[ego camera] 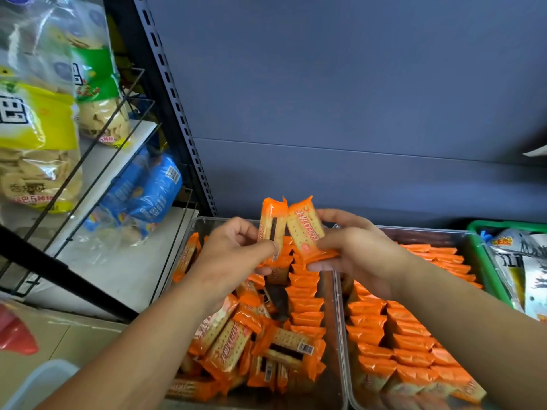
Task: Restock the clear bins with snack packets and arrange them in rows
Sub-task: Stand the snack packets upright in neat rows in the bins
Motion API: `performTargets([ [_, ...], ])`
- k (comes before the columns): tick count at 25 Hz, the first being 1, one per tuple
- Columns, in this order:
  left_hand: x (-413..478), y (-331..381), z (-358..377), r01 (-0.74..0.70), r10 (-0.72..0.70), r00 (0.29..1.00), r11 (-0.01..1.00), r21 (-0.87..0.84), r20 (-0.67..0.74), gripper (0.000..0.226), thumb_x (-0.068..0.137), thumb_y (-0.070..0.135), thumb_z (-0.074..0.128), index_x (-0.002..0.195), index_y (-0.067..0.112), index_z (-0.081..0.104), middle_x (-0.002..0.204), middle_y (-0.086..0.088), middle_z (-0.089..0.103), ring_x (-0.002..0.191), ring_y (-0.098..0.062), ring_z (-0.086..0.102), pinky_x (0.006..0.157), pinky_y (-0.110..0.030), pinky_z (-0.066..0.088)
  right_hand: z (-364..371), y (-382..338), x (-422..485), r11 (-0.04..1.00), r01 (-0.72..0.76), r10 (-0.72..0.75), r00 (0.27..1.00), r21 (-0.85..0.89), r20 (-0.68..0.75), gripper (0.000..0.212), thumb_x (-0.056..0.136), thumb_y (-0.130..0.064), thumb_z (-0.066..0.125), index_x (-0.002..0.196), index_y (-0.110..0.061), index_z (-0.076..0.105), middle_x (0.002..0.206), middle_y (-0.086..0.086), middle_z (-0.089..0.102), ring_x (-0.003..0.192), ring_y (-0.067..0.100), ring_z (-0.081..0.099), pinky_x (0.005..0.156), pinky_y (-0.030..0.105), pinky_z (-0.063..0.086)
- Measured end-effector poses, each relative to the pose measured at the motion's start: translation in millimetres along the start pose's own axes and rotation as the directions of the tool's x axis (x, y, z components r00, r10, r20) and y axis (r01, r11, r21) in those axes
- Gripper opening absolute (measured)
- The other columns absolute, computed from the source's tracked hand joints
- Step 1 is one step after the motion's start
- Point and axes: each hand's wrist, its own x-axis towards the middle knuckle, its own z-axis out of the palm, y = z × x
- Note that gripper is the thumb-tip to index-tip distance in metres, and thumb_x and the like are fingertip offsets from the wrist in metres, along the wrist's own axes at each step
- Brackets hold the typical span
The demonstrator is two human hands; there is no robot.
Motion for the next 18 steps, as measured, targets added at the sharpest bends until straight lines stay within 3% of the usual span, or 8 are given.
performTargets([
  [3, -2.8, 0.0, 5.4, -0.029, 0.025, 0.996, 0.999, 0.039, 0.087, 0.03, 0.084, 0.015, 0.085, 0.094, 0.006, 0.058, 0.089, -0.009, 0.076, 0.073, -0.015, 0.072, 0.066, -0.035, 0.062, -1.4, -4.8, -2.4, 0.999, -0.036, 0.032, 0.994, 0.034, 0.108, 0.048, 0.096, 0.001, 0.044, 0.131, -0.023, 0.066, 0.117, 0.013, 0.076, 0.104, 0.033, 0.075, 0.09, 0.051, 0.061],
  [5, -2.7, -1.5, 3.6, -0.083, 0.073, 0.99, 0.993, 0.08, 0.121, 0.038, 0.076, 0.025, 0.093, 0.089, 0.015, 0.058, 0.089, -0.006, 0.074, 0.077, -0.013, 0.067, 0.064, -0.033, 0.056, -2.0, -5.8, -2.4, 0.995, -0.059, 0.048, 0.99, 0.08, 0.131, 0.047, 0.098, -0.003, 0.04, 0.129, -0.024, 0.068, 0.118, 0.016, 0.076, 0.106, 0.037, 0.074, 0.094, 0.055, 0.059],
  [8, -1.7, -1.9, -3.3, -0.107, 0.091, 0.991, 0.98, 0.167, 0.099, 0.041, 0.063, 0.028, 0.098, 0.087, 0.03, 0.065, 0.094, 0.006, 0.075, 0.081, -0.015, 0.07, 0.072, -0.042, 0.06, -8.2, -2.1, 1.1, 0.999, -0.038, 0.039, 0.998, 0.035, -0.043, 0.037, 0.102, -0.005, 0.052, 0.129, -0.025, 0.067, 0.116, 0.016, 0.076, 0.092, 0.034, 0.076, 0.082, 0.05, 0.064],
  [11, -2.7, -1.9, -6.9, -0.094, 0.073, 0.988, 0.984, 0.152, 0.134, 0.041, 0.073, 0.014, 0.095, 0.096, 0.039, 0.072, 0.101, 0.007, 0.077, 0.093, -0.016, 0.075, 0.085, -0.048, 0.064, -18.7, 3.5, 3.1, 0.993, -0.005, -0.021, 0.976, -0.117, -0.217, 0.038, 0.093, -0.008, 0.075, 0.126, -0.024, 0.063, 0.108, 0.014, 0.077, 0.081, 0.029, 0.077, 0.069, 0.04, 0.062],
  [16, -1.5, -0.5, -6.4, -0.11, 0.096, 0.989, 0.986, 0.122, 0.114, 0.078, 0.07, 0.008, 0.095, 0.128, 0.045, 0.06, 0.118, 0.014, 0.07, 0.103, -0.006, 0.072, 0.09, -0.041, 0.063, -21.1, 4.9, 3.1, 0.983, 0.044, -0.088, 0.966, -0.18, -0.244, 0.024, 0.092, -0.023, 0.08, 0.113, -0.018, 0.069, 0.095, 0.014, 0.079, 0.075, 0.024, 0.072, 0.066, 0.032, 0.058],
  [18, -0.3, -0.4, -7.0, -0.101, 0.09, 0.99, 0.989, 0.107, 0.108, 0.073, 0.072, 0.006, 0.094, 0.13, 0.036, 0.061, 0.116, 0.011, 0.074, 0.103, -0.006, 0.073, 0.092, -0.04, 0.062, -21.9, 5.6, 3.2, 0.977, 0.051, -0.102, 0.965, -0.207, -0.242, 0.018, 0.095, -0.026, 0.076, 0.112, -0.019, 0.073, 0.096, 0.015, 0.079, 0.077, 0.025, 0.072, 0.065, 0.03, 0.058],
])
